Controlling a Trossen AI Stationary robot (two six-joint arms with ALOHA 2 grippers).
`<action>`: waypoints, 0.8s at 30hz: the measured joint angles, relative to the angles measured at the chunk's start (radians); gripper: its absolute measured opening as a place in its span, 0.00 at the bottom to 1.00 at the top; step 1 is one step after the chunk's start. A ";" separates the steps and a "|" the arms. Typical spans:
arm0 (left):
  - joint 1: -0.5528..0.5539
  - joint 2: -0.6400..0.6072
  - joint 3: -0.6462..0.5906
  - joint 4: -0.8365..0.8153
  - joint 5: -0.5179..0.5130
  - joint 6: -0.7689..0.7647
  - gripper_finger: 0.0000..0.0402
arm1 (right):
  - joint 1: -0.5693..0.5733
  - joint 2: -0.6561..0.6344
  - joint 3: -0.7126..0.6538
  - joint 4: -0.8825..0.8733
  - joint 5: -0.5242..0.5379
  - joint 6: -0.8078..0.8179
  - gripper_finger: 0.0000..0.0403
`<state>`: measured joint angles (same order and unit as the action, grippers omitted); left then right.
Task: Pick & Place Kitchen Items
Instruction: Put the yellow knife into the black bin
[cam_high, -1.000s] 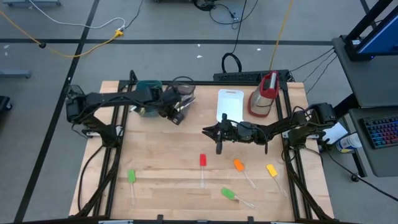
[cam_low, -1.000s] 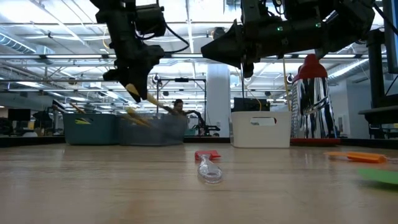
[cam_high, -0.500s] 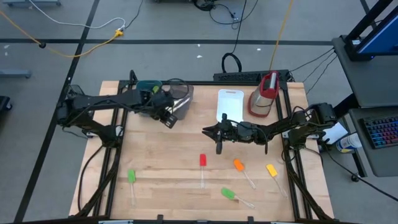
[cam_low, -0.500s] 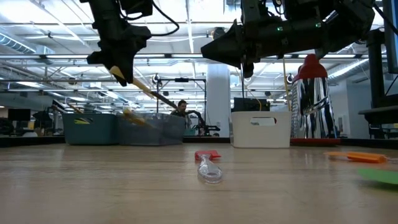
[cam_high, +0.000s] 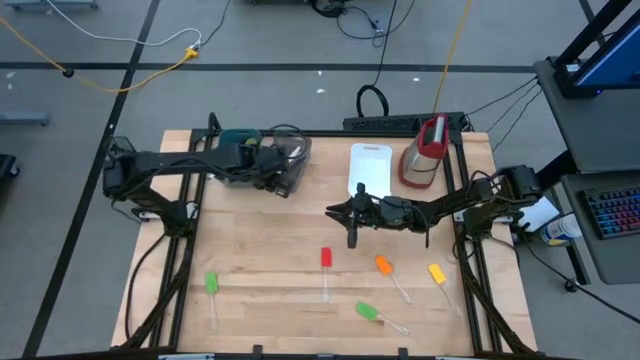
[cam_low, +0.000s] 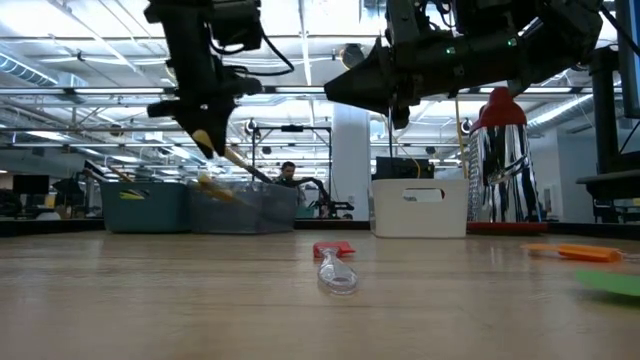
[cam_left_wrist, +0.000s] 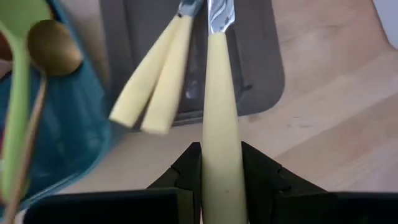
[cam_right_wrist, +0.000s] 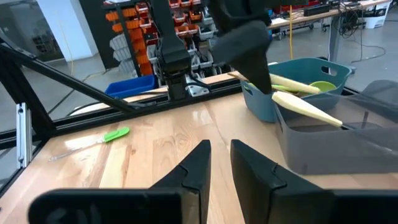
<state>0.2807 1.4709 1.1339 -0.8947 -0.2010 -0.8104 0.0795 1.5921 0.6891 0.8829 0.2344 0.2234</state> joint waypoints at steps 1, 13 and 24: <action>0.001 0.013 0.000 0.022 0.000 0.000 0.18 | 0.000 0.000 0.000 0.001 0.000 0.000 0.13; 0.093 0.149 0.006 0.122 0.158 0.027 0.18 | 0.000 0.000 0.000 0.000 0.000 0.000 0.13; 0.125 0.153 -0.001 0.283 0.152 0.146 0.32 | 0.000 0.000 0.000 -0.007 0.000 0.000 0.13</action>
<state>0.4058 1.6236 1.1332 -0.6113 -0.0486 -0.6646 0.0795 1.5921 0.6888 0.8763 0.2344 0.2234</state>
